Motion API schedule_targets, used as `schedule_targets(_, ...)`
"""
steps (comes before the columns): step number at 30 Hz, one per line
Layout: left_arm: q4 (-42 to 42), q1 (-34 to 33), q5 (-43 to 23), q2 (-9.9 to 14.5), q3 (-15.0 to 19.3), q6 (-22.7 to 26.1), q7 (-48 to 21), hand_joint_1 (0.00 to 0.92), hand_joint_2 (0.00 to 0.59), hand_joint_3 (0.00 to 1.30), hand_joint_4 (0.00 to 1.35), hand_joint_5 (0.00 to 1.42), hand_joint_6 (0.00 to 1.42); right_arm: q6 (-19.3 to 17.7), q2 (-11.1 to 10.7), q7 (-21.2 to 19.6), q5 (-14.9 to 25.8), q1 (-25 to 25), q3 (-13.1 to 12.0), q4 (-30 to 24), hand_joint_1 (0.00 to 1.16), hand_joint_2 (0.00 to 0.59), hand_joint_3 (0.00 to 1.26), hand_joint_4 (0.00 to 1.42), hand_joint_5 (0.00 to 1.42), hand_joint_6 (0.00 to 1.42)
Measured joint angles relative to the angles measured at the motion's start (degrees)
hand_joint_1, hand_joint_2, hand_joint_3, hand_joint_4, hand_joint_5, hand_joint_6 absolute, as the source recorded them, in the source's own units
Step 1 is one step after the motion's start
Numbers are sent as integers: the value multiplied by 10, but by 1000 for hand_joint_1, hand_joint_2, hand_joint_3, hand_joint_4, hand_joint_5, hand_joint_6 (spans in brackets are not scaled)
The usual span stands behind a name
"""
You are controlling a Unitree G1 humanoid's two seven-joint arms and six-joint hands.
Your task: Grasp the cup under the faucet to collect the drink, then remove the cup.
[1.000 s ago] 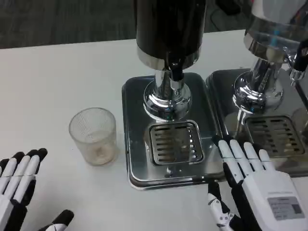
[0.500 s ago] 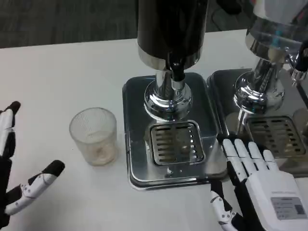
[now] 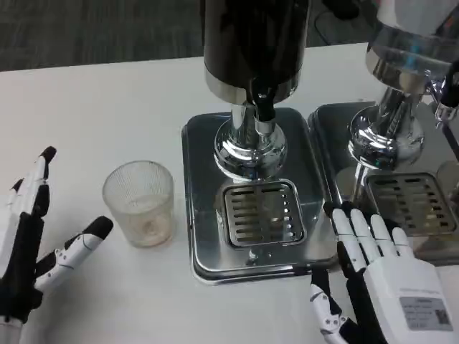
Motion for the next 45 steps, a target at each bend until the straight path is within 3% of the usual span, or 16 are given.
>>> schedule_targets(9,42,-36,1,-8,-37,-9,-8,56,12,0,0,75,0,5,2,-5,0,15,2,-1,42,488,47,0,0,0)
schedule_targets(13,54,-57,1,-17,-50,-1,-13,123,19,0,0,83,7,5,2,-5,0,20,2,-3,38,488,51,0,0,0)
schedule_targets(22,69,-66,0,-30,-57,3,-13,169,32,0,0,88,22,7,6,-5,0,24,9,-3,27,477,64,0,0,0)
schedule_targets(45,122,-97,-2,-33,-69,13,-17,195,48,0,0,120,49,20,15,-23,3,18,17,1,19,476,64,0,0,0)
